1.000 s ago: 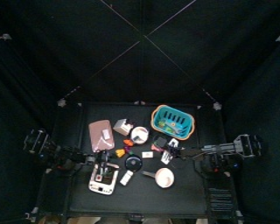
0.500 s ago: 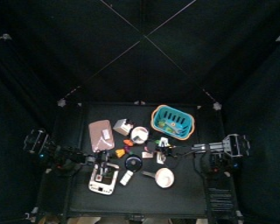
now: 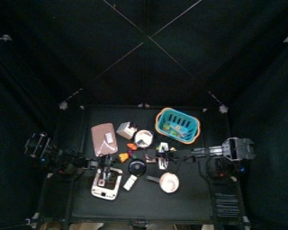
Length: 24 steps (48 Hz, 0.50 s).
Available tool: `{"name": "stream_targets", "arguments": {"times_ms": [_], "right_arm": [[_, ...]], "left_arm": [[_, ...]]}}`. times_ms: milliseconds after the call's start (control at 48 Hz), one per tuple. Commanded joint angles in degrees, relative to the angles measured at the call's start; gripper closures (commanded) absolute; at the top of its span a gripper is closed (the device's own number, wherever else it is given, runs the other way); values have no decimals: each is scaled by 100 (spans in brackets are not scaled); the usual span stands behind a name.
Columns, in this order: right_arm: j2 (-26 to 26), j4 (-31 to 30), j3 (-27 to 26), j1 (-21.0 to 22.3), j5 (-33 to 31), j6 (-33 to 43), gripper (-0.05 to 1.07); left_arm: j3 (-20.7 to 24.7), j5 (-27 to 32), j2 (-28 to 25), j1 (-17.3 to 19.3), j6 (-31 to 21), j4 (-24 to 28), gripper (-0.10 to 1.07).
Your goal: Place salmon on rice
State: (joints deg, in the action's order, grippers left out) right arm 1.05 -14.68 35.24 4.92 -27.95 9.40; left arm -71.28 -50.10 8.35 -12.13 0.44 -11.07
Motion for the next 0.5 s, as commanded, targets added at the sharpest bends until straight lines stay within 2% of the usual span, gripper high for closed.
{"name": "stream_targets", "arguments": {"times_ms": [0,479], "right_arm": [[26,114,-105,35,26,-149,53],[-299,97,-141,62,44,-264,53]], "left_arm": [[53,-26,0,-9,0,0,4],[53,-26,-9,-9,0,0,4]]}}
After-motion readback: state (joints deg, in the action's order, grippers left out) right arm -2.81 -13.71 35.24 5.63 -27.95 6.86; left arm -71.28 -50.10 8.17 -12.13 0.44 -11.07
